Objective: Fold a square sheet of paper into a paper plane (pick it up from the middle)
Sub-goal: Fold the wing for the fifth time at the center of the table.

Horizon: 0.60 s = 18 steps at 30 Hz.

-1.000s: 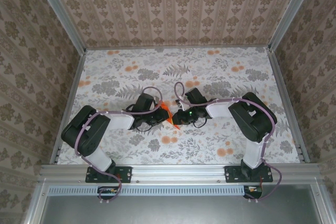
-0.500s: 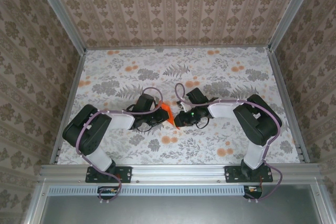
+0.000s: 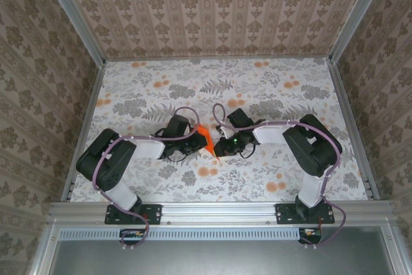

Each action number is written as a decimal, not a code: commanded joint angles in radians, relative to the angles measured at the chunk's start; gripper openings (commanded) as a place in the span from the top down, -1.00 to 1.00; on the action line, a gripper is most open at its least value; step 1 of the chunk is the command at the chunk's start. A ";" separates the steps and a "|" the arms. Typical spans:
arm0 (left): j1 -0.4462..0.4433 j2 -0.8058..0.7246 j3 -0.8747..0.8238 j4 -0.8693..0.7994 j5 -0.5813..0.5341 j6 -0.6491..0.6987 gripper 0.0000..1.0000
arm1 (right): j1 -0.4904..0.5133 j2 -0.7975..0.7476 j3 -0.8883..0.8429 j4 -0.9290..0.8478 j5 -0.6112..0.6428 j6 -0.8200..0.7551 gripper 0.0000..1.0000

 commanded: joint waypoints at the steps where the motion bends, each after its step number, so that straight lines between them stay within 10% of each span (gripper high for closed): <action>1: -0.004 -0.028 -0.004 -0.011 -0.014 -0.002 0.67 | 0.008 0.020 0.021 -0.036 0.036 -0.031 0.66; 18: -0.064 -0.092 -0.039 0.038 -0.022 0.014 0.66 | 0.014 0.037 0.053 -0.073 -0.008 -0.040 0.88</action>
